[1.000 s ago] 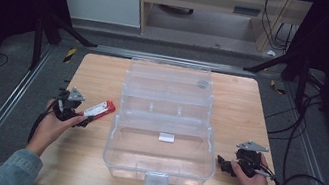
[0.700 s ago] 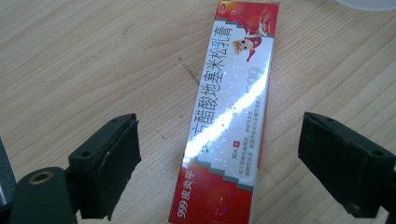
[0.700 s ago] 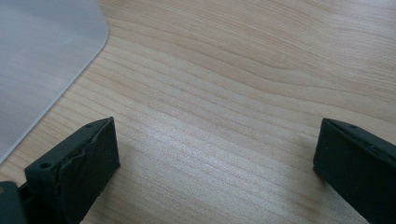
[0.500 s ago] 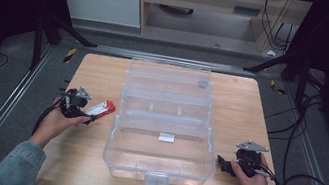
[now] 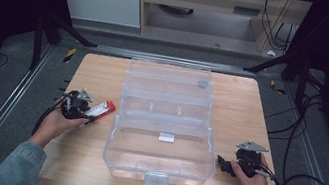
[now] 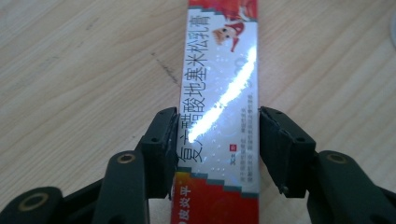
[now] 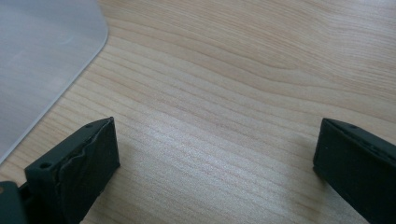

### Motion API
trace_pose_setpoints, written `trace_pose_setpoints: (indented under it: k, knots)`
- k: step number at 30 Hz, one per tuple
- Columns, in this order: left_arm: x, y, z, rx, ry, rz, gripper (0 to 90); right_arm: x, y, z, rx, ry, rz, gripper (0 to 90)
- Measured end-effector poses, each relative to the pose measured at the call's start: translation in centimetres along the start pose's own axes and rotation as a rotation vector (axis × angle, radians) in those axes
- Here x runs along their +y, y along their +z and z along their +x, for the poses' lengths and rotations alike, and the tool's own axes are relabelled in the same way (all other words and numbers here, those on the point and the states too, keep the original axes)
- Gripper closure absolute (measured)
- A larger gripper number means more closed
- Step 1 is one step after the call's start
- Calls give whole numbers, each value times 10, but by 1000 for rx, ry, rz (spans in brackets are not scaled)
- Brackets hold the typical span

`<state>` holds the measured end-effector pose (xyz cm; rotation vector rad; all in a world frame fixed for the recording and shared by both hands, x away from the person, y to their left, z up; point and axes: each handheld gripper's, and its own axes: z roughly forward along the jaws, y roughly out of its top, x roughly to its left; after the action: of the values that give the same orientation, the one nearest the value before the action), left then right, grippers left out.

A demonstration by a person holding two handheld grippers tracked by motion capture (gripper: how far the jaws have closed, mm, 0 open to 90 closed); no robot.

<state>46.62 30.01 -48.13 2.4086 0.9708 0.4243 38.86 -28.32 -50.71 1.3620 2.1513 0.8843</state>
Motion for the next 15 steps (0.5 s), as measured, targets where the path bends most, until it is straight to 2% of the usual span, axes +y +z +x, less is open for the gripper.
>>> trace_pose_setpoints:
  k: [5,8,9,10,11,12,14,15]
  knots:
    - [-5,-5,-9,-27,40,5,490,0,0,0,-1,1,0,5]
    - [-12,-13,-22,-65,86,16,492,0,0,0,-2,1,0,5]
    - [-12,-13,-22,-65,86,16,493,0,0,0,-2,1,0,5]
    - [-15,-17,-29,-94,113,23,493,0,0,0,-2,2,0,5]
    - [-15,-17,-29,-94,113,23,493,0,0,0,-2,2,0,5]
    - [-19,-22,-37,-118,146,37,493,0,0,0,-3,-1,-1,5]
    - [-21,-27,-44,-136,185,64,491,0,0,0,-3,-2,-2,5]
    - [-21,-27,-44,-136,185,64,489,0,0,0,-3,-2,-2,5]
